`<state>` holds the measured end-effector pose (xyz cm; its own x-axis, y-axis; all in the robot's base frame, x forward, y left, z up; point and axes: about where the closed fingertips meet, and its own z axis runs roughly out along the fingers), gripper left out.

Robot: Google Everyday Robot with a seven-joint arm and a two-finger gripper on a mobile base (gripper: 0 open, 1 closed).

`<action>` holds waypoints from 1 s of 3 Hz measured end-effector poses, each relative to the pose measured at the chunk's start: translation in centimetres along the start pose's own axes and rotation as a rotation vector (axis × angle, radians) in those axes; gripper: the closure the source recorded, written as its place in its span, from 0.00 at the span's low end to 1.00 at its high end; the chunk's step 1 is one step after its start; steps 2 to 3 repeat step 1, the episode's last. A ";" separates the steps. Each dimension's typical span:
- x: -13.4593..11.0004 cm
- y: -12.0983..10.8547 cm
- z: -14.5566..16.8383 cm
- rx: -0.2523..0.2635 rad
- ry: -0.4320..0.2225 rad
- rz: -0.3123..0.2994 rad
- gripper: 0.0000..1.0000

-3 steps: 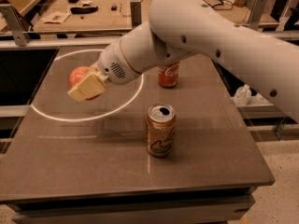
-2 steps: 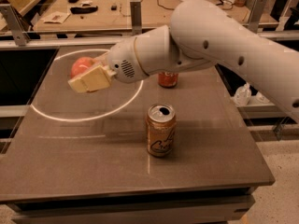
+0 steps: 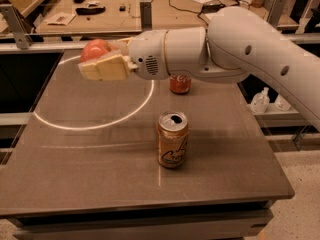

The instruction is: Pick apple

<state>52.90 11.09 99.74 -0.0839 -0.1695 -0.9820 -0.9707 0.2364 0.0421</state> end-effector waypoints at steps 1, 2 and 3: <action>0.0 0.0 0.0 0.000 0.000 0.000 1.00; 0.0 0.0 0.0 0.000 0.000 0.000 1.00; 0.0 0.0 0.0 0.000 0.000 0.000 1.00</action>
Offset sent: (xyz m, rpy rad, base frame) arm 0.0000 0.0000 0.0000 0.0000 0.0000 0.0000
